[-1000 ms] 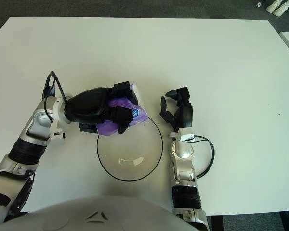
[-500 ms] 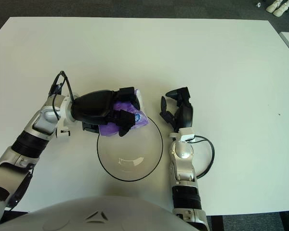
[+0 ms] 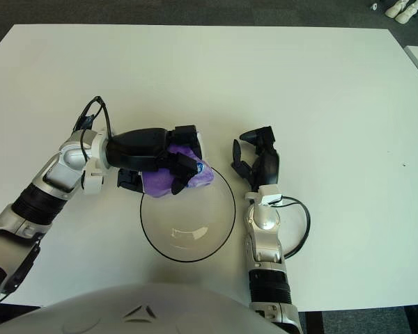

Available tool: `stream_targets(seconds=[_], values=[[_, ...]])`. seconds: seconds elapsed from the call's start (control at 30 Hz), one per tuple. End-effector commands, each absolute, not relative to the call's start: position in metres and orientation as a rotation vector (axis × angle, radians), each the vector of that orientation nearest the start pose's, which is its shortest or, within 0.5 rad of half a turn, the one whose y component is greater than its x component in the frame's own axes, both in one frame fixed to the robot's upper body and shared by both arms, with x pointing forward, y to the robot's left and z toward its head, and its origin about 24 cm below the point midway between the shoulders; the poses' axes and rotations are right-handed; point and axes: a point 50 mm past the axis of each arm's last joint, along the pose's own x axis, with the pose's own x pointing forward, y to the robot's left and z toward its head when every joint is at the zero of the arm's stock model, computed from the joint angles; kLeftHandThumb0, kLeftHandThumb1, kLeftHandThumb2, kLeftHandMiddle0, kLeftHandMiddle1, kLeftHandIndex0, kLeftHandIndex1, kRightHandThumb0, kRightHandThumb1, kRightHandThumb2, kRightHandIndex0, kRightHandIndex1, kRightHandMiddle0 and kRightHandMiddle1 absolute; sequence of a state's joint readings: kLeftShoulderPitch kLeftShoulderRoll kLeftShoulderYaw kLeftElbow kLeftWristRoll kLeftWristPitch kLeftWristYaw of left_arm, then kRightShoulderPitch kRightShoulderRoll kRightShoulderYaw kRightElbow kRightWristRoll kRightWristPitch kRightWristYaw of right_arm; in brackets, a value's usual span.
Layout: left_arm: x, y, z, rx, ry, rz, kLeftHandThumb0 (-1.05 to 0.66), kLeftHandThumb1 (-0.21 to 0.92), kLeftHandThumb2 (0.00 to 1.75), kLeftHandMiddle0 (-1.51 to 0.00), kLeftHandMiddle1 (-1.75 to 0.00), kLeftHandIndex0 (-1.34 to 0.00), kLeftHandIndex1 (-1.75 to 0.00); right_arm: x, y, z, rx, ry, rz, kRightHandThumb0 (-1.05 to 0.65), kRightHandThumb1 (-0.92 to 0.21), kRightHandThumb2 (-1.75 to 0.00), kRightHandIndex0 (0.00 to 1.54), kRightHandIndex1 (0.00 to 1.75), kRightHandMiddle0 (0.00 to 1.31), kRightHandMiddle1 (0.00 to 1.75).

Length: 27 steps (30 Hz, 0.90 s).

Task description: Put the tissue paper into the plate.

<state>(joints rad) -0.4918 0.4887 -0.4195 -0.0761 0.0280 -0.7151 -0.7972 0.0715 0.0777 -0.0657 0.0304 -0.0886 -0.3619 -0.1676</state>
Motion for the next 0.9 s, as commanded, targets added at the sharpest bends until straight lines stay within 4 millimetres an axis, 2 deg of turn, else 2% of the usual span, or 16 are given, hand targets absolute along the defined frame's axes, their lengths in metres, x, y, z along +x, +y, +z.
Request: stream_targets(seconds=[0.0,0.07,0.17,0.33,0.53,0.87], values=[[0.231,0.071,0.173,0.874,-0.999,-1.346,0.00,0.12,1.55,-0.66,-1.75,-0.63,-1.74,0.222,-0.165,0.026,0.002,-0.132,-0.271,-0.38,-0.69,-0.85,0.58,1.34,0.33,1.75],[0.230,0.071,0.175,0.867,-1.052,-1.308,0.00,0.13,1.54,-0.64,-1.75,-0.62,-1.74,0.222,-0.165,0.026,0.002,-0.135,-0.271,-0.38,-0.69,-0.85,0.58,1.34,0.33,1.75],[0.229,0.071,0.176,0.851,-1.100,-1.257,0.00,0.04,1.64,-0.80,-1.75,-0.61,-1.74,0.222,-0.165,0.026,0.001,-0.133,-0.270,-0.38,-0.71,-0.83,0.59,1.34,0.32,1.75],[0.231,0.072,0.174,0.808,-1.101,-1.228,0.00,0.01,1.68,-0.85,-1.75,-0.60,-1.75,0.222,-0.165,0.026,-0.009,-0.120,-0.265,-0.38,-0.71,-0.82,0.58,1.34,0.31,1.75],[0.231,0.076,0.173,0.643,-1.089,-1.126,-0.01,-0.06,1.73,-0.91,-1.75,-0.67,-1.69,0.222,-0.165,0.027,-0.010,-0.108,-0.268,-0.38,-0.67,-0.88,0.57,1.35,0.34,1.75],[0.218,0.085,0.178,0.453,-1.002,-1.051,-0.01,0.05,1.60,-0.84,-1.75,-0.61,-1.64,0.222,-0.164,0.028,0.024,-0.094,-0.286,-0.39,-0.62,-0.94,0.60,1.36,0.38,1.75]])
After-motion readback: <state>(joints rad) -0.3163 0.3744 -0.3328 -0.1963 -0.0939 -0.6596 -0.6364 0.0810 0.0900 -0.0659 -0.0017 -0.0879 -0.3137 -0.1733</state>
